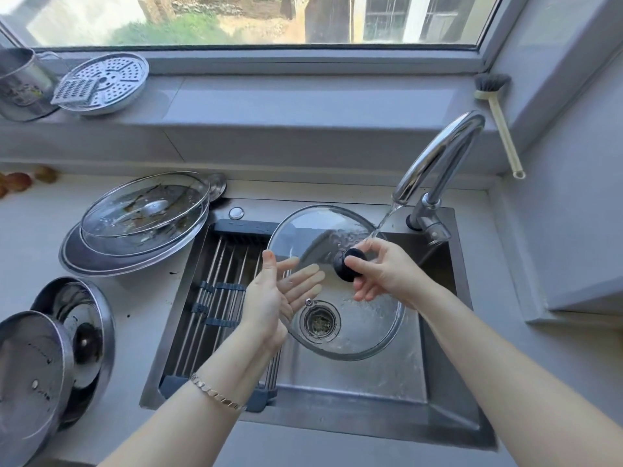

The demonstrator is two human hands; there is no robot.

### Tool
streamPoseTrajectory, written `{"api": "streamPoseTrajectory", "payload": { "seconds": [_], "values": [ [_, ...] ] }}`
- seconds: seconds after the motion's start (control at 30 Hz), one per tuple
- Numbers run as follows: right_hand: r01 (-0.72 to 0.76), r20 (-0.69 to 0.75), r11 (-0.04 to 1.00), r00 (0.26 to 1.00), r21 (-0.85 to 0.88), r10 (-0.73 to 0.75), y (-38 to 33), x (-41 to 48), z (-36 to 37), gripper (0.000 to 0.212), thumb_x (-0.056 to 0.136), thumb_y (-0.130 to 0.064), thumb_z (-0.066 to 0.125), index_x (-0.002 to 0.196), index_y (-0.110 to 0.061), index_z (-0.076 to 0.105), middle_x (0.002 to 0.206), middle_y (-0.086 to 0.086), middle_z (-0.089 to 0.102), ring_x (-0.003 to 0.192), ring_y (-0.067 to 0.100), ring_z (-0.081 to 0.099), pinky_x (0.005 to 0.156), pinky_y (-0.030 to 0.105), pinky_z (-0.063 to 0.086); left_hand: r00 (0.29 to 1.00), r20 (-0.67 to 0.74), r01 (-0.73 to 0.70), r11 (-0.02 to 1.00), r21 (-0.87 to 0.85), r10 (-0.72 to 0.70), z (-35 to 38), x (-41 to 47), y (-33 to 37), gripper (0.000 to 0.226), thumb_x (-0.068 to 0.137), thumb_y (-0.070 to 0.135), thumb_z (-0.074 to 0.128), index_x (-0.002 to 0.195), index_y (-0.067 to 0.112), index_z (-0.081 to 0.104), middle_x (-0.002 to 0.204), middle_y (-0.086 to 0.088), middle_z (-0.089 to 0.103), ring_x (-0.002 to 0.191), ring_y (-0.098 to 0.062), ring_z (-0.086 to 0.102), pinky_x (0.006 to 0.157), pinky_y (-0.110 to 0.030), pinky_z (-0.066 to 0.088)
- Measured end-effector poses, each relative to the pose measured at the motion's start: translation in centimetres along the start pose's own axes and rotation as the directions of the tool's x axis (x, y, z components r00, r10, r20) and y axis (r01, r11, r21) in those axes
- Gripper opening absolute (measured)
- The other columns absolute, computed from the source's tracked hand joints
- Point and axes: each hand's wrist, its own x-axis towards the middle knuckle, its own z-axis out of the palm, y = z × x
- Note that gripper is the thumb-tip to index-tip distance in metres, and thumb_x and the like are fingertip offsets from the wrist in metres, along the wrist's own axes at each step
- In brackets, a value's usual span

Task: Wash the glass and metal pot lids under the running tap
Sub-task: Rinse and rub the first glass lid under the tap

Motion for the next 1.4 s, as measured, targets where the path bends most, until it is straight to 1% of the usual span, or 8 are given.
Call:
{"api": "streamPoseTrajectory", "payload": {
  "seconds": [0.2,0.3,0.4,0.57,0.77,1.03,1.27,1.4],
  "values": [
    [0.116,-0.248,0.984,0.958,-0.136,-0.147,-0.5,1.1,0.6,0.023,0.092,-0.031,0.055,0.082,-0.011,0.052,0.037,0.0,0.05,0.028,0.012,0.046,0.031,0.019,0.033,0.999,0.031,-0.013,0.995,-0.096,0.016,0.8,0.5,-0.3,0.048,0.096,0.044,0.031,0.087,0.001,0.051,0.073,-0.016,0.073,0.068,-0.025,0.073,0.059,-0.03,0.06],
    [0.083,-0.506,0.895,0.8,-0.438,-0.322,0.9,0.8,-0.6,0.03,0.096,-0.033,0.046,0.078,-0.013,0.059,0.058,0.001,0.055,0.053,0.014,0.049,0.054,0.027,0.037,0.998,0.064,-0.003,0.997,-0.071,0.008,1.1,0.8,-0.3,0.049,0.095,0.044,0.031,0.087,0.001,0.052,0.075,-0.017,0.073,0.069,-0.026,0.073,0.062,-0.031,0.06],
    [-0.038,-0.679,0.957,0.713,-0.286,-0.175,3.8,0.0,-3.0,0.019,0.092,-0.036,0.042,0.082,-0.025,0.054,0.088,0.004,0.05,0.08,0.015,0.043,0.072,0.027,0.035,0.991,0.131,0.034,0.999,-0.033,-0.029,1.1,1.2,-0.7,0.05,0.095,0.045,0.03,0.09,0.0,0.053,0.079,-0.018,0.073,0.072,-0.027,0.073,0.065,-0.032,0.06],
    [-0.075,-0.618,0.993,0.778,0.092,0.115,5.4,-1.9,-5.4,0.015,0.096,-0.03,0.046,0.097,-0.016,0.052,0.088,0.003,0.053,0.069,0.018,0.054,0.061,0.026,0.046,0.972,0.175,0.164,0.986,-0.014,-0.159,1.3,2.2,-2.6,0.049,0.095,0.045,0.028,0.095,0.002,0.052,0.08,-0.018,0.073,0.07,-0.026,0.073,0.062,-0.031,0.06],
    [-0.107,-0.764,0.988,0.645,-0.107,-0.013,4.5,-3.5,-7.1,0.034,0.086,-0.026,0.063,0.115,-0.009,0.056,0.101,0.006,0.06,0.092,0.023,0.056,0.087,0.044,0.047,0.959,-0.074,0.284,0.92,0.27,-0.274,2.0,4.1,-7.3,0.032,0.101,0.037,0.022,0.111,0.018,0.046,0.079,-0.005,0.058,0.059,-0.012,0.063,0.045,-0.021,0.048],
    [0.079,-0.628,0.932,0.719,-0.355,-0.3,1.4,-3.4,-4.8,0.016,0.087,-0.02,0.062,0.1,-0.025,0.054,0.073,-0.004,0.052,0.068,0.008,0.05,0.063,0.016,0.04,0.806,-0.279,0.552,0.833,0.037,-0.522,1.4,5.3,-6.2,0.044,0.094,0.052,0.035,0.072,0.015,0.046,0.063,-0.003,0.055,0.058,-0.018,0.053,0.066,-0.033,0.042],
    [-0.181,-0.568,0.967,0.784,0.18,0.252,7.5,-1.1,-1.8,0.024,0.096,-0.019,0.048,0.096,0.002,0.061,0.067,0.002,0.049,0.057,0.014,0.044,0.057,0.026,0.037,0.845,-0.457,0.395,0.9,0.186,-0.276,-2.1,3.4,-2.0,0.043,0.094,0.046,0.044,0.072,0.01,0.052,0.056,-0.003,0.049,0.046,-0.012,0.044,0.046,-0.022,0.036],
    [-0.245,-0.229,0.644,0.796,0.725,0.56,9.4,-0.9,0.4,0.042,0.098,-0.039,0.038,0.112,-0.004,0.057,0.081,0.008,0.055,0.075,0.021,0.055,0.069,0.031,0.044,0.925,-0.356,0.104,0.81,0.577,0.135,-1.3,1.7,0.0,0.046,0.093,0.051,0.036,0.075,0.011,0.049,0.063,-0.007,0.047,0.055,-0.016,0.036,0.053,-0.028,0.028]
  ]
}}
